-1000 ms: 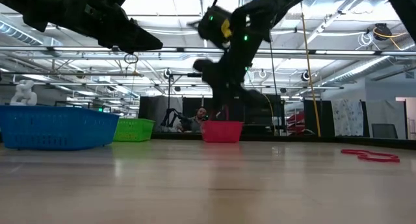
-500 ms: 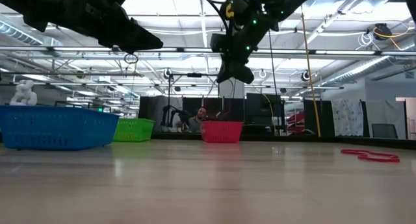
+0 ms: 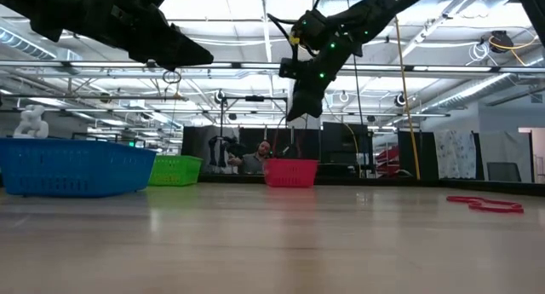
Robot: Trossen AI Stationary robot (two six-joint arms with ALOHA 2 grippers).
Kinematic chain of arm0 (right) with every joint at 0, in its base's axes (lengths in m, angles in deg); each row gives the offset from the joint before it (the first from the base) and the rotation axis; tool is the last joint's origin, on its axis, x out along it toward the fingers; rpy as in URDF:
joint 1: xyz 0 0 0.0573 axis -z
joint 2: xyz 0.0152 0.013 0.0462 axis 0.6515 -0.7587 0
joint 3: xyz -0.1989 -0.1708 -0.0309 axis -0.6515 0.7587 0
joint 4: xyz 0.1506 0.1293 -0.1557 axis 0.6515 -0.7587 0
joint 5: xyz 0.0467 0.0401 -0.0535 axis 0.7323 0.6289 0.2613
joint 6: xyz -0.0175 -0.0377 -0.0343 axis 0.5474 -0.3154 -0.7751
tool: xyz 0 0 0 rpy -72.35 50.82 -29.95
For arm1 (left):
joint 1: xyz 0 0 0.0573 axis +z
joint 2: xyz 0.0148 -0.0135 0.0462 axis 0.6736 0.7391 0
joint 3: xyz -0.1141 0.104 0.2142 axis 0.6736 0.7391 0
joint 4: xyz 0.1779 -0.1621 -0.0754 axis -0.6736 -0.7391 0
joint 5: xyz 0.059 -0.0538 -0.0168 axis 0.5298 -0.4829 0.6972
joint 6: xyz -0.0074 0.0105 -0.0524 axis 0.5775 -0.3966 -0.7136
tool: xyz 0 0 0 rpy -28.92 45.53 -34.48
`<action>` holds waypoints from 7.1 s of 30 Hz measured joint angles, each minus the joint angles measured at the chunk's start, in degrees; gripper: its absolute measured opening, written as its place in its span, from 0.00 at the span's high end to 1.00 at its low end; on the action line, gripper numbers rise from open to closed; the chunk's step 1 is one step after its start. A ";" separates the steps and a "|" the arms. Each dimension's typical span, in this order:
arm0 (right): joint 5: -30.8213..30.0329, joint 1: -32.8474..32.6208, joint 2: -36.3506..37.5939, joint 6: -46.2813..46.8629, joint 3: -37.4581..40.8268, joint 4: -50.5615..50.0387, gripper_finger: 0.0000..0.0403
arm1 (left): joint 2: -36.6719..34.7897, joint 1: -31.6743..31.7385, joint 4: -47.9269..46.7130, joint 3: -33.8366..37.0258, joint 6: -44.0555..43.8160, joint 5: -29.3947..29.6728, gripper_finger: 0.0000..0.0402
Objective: Sort rubber bands into baskets
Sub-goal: Put the red rubber band into the red bin, then return to Home Position
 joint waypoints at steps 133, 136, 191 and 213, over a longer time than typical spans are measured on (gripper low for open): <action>-6.99 -28.17 2.32 21.53 -4.64 -48.91 1.00 | -0.02 0.00 1.97 -0.01 -0.26 0.00 0.76; -7.57 -23.74 2.33 17.09 -4.66 -45.19 1.00 | -0.02 0.00 1.95 0.00 -0.24 0.00 0.76; 3.99 1.64 -4.49 19.06 -8.68 -12.39 0.89 | -0.02 0.00 1.44 0.00 0.00 0.00 0.76; 25.33 -5.77 0.19 26.76 -8.66 -21.99 0.94 | -0.02 0.00 3.41 -0.02 0.39 2.88 0.76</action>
